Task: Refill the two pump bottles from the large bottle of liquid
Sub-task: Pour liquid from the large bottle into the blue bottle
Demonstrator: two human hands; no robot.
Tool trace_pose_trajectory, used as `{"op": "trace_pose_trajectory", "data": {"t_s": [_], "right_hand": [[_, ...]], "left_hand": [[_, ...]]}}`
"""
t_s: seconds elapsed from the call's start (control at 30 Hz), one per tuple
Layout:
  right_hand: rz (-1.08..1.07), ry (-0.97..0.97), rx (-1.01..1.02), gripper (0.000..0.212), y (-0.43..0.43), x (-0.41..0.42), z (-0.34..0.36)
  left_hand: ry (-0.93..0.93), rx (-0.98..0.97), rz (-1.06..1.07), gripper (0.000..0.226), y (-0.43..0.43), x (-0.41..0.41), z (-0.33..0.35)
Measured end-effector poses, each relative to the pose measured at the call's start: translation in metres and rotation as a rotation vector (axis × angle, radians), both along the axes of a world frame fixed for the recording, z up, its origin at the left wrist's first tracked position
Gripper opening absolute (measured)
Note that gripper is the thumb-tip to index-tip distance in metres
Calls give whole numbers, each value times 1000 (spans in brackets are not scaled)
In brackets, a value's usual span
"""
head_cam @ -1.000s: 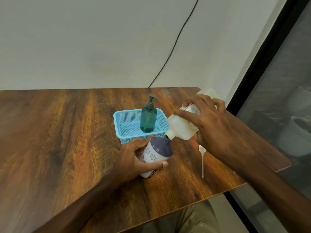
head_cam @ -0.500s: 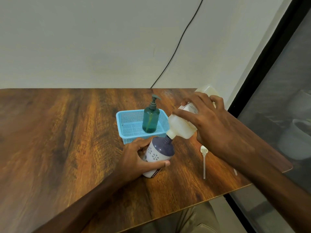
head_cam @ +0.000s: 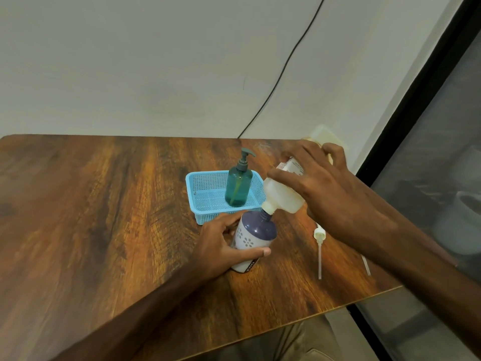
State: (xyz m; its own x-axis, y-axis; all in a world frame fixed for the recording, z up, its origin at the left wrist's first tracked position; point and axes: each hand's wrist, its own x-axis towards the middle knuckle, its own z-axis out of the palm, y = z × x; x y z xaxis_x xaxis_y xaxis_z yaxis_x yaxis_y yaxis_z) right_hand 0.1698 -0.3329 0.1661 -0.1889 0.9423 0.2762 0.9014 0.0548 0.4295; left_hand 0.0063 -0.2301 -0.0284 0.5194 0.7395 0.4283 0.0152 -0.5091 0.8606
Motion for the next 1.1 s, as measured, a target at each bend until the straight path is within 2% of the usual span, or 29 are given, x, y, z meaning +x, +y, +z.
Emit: {"op": "trace_pose_trajectory", "data": {"t_s": [0.5,0.73,1.1], "right_hand": [[64,-170,57,78,3,-11,0],[1,-282,7,72,4,-21,2],[11,-282,10,64,1,-25,5]], "left_hand": [[-80,-28,-33,76,-4,1,0],[-95,-38,-36,77,-5,0,0],[-102,-18,-15,79,-4,1,-1]]}}
